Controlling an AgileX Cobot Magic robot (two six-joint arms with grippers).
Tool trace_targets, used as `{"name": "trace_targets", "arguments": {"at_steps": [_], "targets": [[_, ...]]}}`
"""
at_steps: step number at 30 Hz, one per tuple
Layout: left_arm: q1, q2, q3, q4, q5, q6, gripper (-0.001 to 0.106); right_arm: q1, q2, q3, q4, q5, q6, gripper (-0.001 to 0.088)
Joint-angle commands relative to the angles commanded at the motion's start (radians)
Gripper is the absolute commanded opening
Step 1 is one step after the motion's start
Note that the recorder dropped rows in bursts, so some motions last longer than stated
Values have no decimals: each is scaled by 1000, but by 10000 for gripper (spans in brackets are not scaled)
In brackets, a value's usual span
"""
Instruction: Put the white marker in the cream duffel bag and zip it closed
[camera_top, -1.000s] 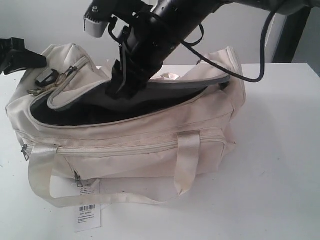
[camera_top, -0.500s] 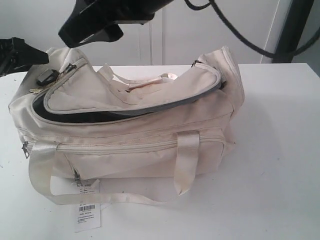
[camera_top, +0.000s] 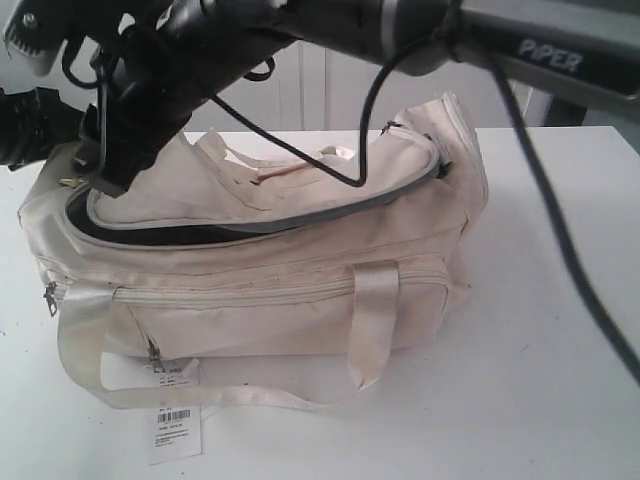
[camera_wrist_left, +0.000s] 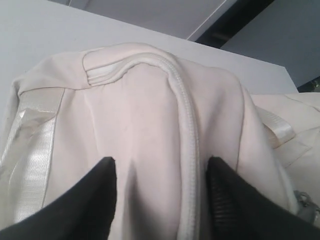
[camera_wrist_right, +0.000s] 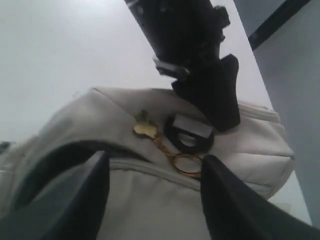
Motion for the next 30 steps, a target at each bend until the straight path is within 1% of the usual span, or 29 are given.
{"name": "trace_targets", "arguments": {"at_steps": [2, 5, 6, 14, 17, 20, 22, 26, 30], "targets": [[0, 0, 0, 0, 8, 0, 266, 0, 34, -29, -32, 2, 0, 518], [0, 0, 0, -4, 31, 22, 42, 0, 68, -51, -55, -14, -13, 518], [0, 0, 0, -7, 34, 24, 0, 0, 81, -56, -58, -19, -25, 518], [0, 0, 0, -30, 56, 24, 0, 6, 126, -59, -68, -61, -160, 518], [0, 0, 0, -30, 56, 24, 0, 6, 134, -59, -68, -88, -173, 518], [0, 0, 0, -30, 58, 24, 0, 6, 142, -59, -70, -100, -222, 518], [0, 0, 0, -32, 62, 24, 0, 6, 151, -59, -72, -134, -227, 518], [0, 0, 0, -32, 76, 24, 0, 6, 171, -59, -76, -167, -282, 471], [0, 0, 0, -32, 76, 26, 0, 6, 189, -59, -77, -152, -270, 450]]}}
